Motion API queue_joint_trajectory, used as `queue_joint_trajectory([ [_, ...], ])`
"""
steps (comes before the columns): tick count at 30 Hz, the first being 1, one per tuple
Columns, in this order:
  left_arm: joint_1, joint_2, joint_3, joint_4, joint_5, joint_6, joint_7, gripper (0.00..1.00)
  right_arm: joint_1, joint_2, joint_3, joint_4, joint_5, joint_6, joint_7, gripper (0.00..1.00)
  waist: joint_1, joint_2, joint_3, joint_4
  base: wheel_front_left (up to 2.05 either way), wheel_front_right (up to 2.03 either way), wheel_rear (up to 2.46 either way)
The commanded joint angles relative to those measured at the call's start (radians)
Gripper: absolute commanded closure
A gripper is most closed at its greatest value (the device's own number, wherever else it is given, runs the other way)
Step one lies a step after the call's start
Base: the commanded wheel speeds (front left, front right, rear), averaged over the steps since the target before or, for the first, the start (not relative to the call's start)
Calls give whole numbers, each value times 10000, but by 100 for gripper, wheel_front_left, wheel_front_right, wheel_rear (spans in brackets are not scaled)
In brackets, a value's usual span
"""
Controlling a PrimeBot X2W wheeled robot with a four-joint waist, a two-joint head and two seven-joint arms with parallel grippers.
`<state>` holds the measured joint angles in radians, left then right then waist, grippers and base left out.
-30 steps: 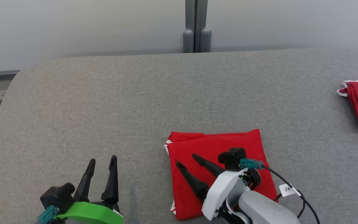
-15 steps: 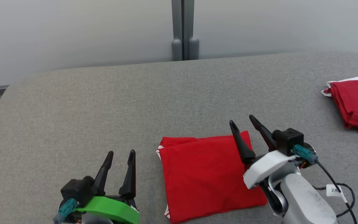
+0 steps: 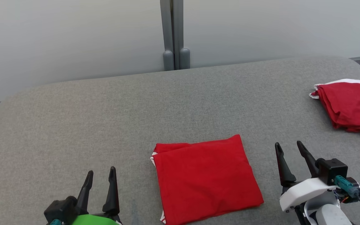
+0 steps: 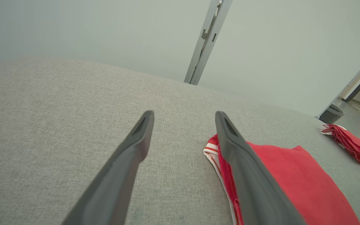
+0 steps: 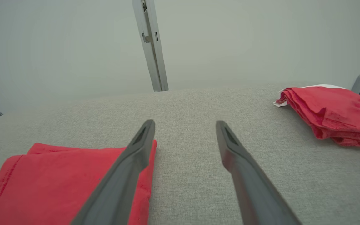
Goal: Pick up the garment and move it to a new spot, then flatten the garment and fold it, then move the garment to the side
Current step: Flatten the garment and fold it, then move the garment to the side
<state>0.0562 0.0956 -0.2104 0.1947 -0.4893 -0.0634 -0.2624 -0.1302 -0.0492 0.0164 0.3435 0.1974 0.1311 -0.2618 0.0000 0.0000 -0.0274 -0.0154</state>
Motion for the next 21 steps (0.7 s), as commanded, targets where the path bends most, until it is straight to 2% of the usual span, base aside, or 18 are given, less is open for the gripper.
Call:
queue_joint_trajectory([
  [1,191,-53,166,-83,125,-88,-26,0,173,-33,-32,-107,50,-10,-40,0,0,0,-13,-52,0,0,0],
  [21,500,-339,699,52,829,-267,-27,0,456,-33,-95,-208,25,-10,-41,0,0,0,-25,-17,0,0,0],
])
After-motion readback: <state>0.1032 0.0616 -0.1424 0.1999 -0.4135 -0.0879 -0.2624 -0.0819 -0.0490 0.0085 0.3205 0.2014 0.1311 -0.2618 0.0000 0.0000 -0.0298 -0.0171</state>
